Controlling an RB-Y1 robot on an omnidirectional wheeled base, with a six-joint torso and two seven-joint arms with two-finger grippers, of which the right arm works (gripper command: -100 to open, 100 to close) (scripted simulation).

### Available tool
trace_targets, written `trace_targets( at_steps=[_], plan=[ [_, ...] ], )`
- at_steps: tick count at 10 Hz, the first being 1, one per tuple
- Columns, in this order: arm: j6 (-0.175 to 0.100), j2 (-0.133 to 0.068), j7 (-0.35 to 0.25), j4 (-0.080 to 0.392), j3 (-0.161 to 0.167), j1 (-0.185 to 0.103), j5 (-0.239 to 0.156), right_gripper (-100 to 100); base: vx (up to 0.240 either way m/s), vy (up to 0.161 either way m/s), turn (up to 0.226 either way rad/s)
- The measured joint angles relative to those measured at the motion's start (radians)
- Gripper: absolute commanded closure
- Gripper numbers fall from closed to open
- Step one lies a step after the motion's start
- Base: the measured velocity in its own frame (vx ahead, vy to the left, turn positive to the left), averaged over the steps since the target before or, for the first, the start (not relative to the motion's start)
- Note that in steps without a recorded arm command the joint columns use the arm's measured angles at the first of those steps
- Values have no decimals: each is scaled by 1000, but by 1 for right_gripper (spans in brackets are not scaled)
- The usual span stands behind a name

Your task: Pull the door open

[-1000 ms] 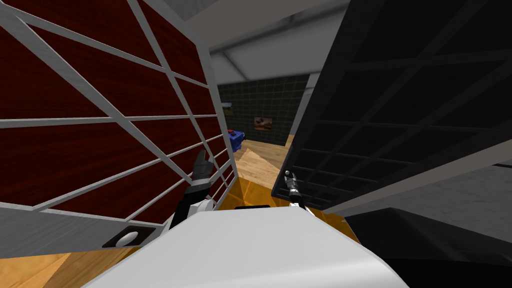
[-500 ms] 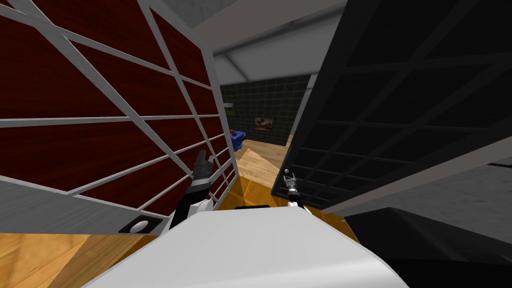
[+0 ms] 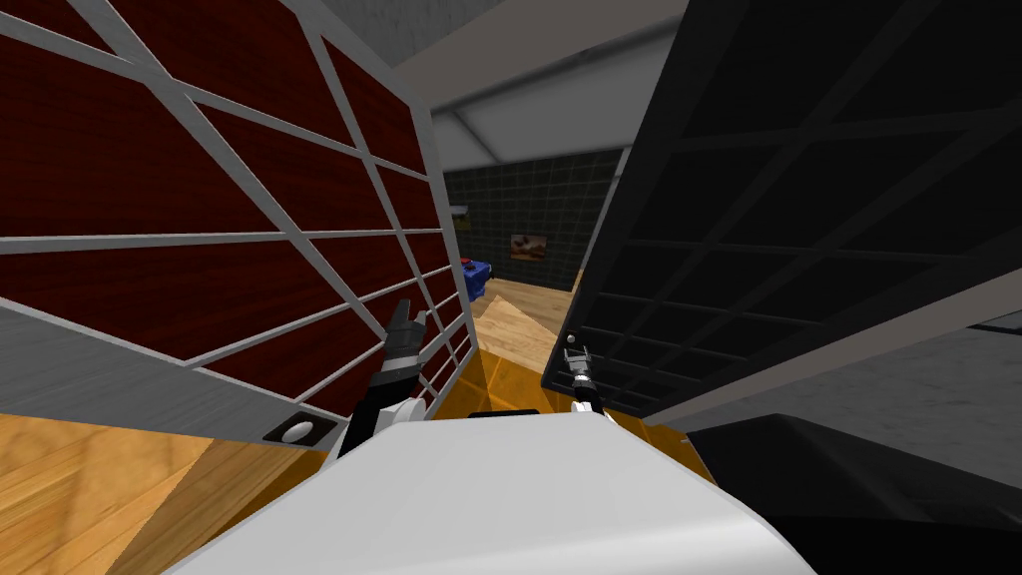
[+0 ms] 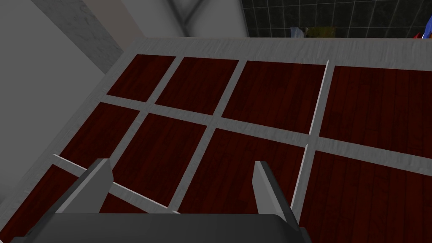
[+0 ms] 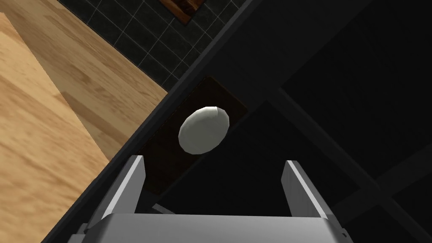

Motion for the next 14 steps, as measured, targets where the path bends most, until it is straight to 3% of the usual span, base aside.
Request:
trace_targets(
  at_steps=[14],
  plan=[
    [24, 39, -350, -29, 51, -12, -144, -100, -55, -12, 31]
  ],
)
